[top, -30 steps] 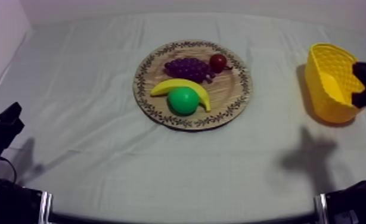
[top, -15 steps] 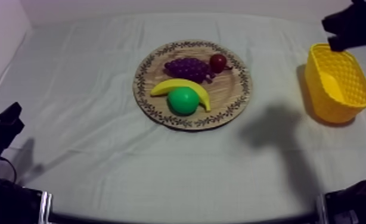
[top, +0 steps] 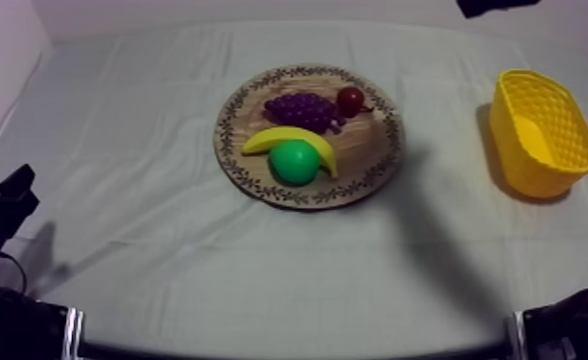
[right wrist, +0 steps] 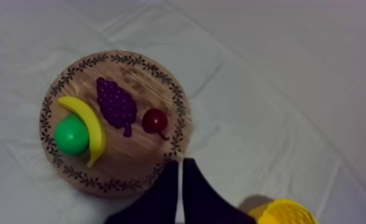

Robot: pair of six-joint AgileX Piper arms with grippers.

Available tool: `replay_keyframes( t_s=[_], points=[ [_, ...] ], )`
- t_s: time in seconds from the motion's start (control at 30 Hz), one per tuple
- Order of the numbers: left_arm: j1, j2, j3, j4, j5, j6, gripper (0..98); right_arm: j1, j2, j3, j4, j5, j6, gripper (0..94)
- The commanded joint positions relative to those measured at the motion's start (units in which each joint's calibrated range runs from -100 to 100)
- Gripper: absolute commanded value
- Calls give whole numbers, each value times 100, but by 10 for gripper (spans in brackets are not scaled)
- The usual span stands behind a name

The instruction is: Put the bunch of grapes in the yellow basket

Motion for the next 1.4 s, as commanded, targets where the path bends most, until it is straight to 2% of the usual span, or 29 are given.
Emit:
replay_keyframes(
  t_s=[0.0,0.53,0.77,1.03,1.37],
  points=[
    [1,0,2,0,-1,-1,1,-10,308,-519,-19,200,26,5],
    [1,0,2,0,-1,-1,1,-249,2561,-3918,-63,2028,120,5],
    [1,0,2,0,-1,-1,1,-373,3333,-4966,-78,2634,230,5],
    [1,0,2,0,-1,-1,1,-398,4247,-5678,-88,2839,282,5],
    [1,0,2,0,-1,-1,1,-415,5064,-6077,-27,2719,307,5]
  ],
)
